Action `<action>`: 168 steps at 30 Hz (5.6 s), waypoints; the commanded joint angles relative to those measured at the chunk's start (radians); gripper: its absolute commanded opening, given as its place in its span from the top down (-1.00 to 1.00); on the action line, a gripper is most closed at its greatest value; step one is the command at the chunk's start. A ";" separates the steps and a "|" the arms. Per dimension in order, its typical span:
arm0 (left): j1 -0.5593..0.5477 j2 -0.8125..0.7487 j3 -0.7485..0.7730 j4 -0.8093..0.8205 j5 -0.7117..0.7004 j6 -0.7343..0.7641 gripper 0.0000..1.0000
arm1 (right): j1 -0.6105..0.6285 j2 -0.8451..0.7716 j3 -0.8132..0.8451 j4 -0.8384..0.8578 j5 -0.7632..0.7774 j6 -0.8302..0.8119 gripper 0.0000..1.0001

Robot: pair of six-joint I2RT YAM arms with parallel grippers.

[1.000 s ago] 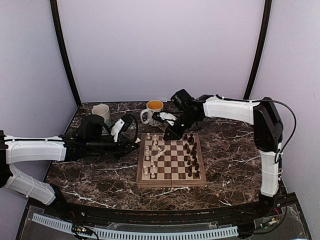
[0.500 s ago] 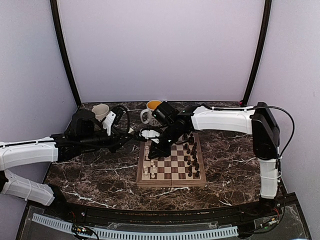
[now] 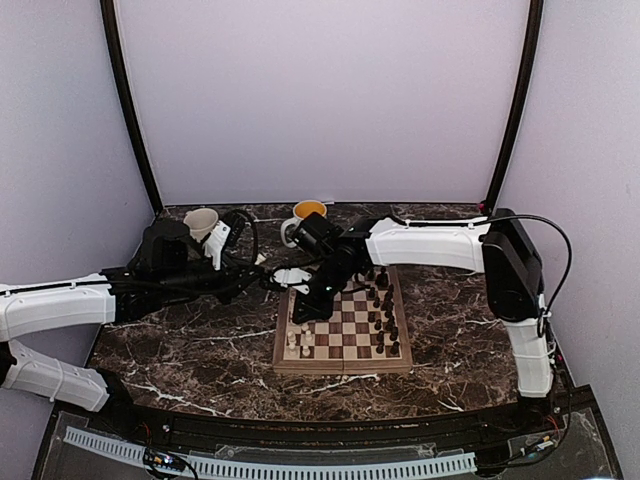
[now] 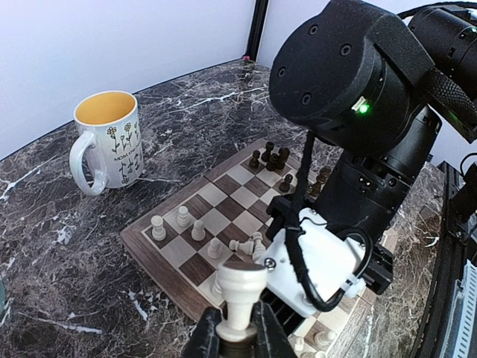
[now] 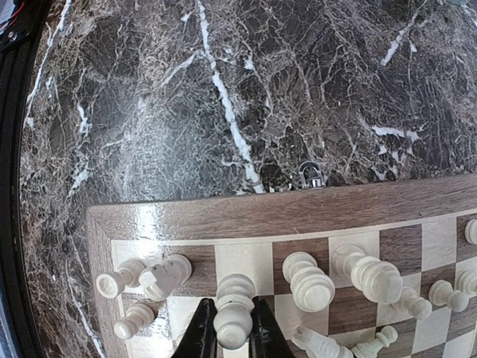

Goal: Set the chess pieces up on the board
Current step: Place the bishop on f1, then pass from the left arm to the right, then pass from the right arm to the left

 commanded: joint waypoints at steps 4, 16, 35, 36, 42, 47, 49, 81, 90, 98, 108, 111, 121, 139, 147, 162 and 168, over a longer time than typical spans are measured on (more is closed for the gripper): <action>-0.002 -0.021 -0.013 0.010 0.020 -0.009 0.92 | 0.022 0.038 0.054 0.003 0.014 0.007 0.81; -0.002 -0.026 -0.016 0.012 0.018 -0.011 0.91 | 0.025 0.074 0.070 -0.018 0.042 0.003 0.78; -0.002 -0.025 -0.014 0.016 0.015 -0.008 0.91 | 0.026 0.026 0.072 -0.026 0.031 0.022 0.53; -0.002 -0.026 -0.013 0.014 0.014 -0.008 0.92 | 0.024 0.019 0.072 -0.028 0.030 0.023 0.52; -0.002 -0.031 0.010 0.002 0.009 -0.010 0.91 | 0.005 -0.050 0.052 -0.040 -0.002 0.020 0.48; -0.001 0.022 0.074 -0.056 0.031 -0.005 0.90 | -0.086 -0.140 -0.014 -0.027 -0.106 0.010 0.44; 0.001 0.056 0.111 -0.088 0.047 -0.007 0.90 | -0.133 -0.177 -0.027 -0.033 -0.160 0.002 0.44; -0.013 0.390 0.439 -0.135 0.406 0.007 0.88 | -0.289 -0.144 0.083 0.043 -0.667 0.293 0.18; -0.014 0.390 0.435 -0.133 0.394 0.010 0.87 | -0.278 -0.107 0.084 0.050 -0.729 0.333 0.47; -0.014 0.386 0.427 -0.130 0.357 0.012 0.70 | -0.280 -0.119 0.040 0.088 -0.751 0.369 0.70; -0.084 0.162 -0.040 0.559 0.100 0.160 -0.07 | -0.331 -0.203 -0.301 0.947 -1.080 1.098 0.78; -0.101 0.186 -0.064 0.678 0.087 0.157 -0.10 | -0.332 -0.192 -0.434 1.626 -1.095 1.629 0.78; -0.113 0.294 0.006 0.767 0.178 0.150 -0.05 | -0.331 -0.139 -0.428 1.937 -1.100 1.902 0.76; -0.135 0.308 0.047 0.844 0.187 0.136 0.09 | -0.332 -0.113 -0.408 1.940 -1.084 1.914 0.73; -0.135 0.310 0.048 0.841 0.164 0.137 0.37 | -0.330 -0.110 -0.412 1.952 -1.083 1.923 0.71; -0.135 0.336 0.071 0.838 0.119 0.125 0.49 | -0.329 -0.113 -0.424 1.969 -1.079 1.926 0.65; -0.135 0.336 0.076 0.834 0.116 0.122 0.44 | -0.329 -0.112 -0.425 1.971 -1.080 1.927 0.64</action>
